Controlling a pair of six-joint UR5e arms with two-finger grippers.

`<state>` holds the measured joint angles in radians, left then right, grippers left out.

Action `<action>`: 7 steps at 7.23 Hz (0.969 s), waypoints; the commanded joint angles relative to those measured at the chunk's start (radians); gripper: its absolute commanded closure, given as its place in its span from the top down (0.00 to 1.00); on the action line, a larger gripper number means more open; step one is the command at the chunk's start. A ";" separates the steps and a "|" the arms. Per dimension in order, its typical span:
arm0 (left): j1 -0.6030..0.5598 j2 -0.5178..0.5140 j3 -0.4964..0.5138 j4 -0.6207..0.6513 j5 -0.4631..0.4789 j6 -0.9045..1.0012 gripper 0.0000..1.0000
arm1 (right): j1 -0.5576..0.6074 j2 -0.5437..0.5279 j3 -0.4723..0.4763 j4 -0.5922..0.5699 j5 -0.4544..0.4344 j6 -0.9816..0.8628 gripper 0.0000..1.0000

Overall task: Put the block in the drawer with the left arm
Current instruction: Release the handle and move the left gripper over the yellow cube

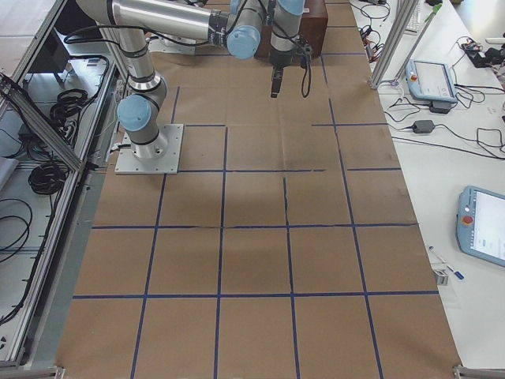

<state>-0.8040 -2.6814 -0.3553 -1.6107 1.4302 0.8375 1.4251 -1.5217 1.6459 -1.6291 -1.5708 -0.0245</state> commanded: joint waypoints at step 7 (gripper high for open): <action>-0.012 -0.156 0.062 -0.048 0.003 0.003 0.94 | 0.000 0.000 0.000 0.000 0.000 0.000 1.00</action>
<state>-0.8161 -2.8162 -0.2944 -1.6582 1.4336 0.8420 1.4251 -1.5217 1.6460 -1.6291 -1.5708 -0.0245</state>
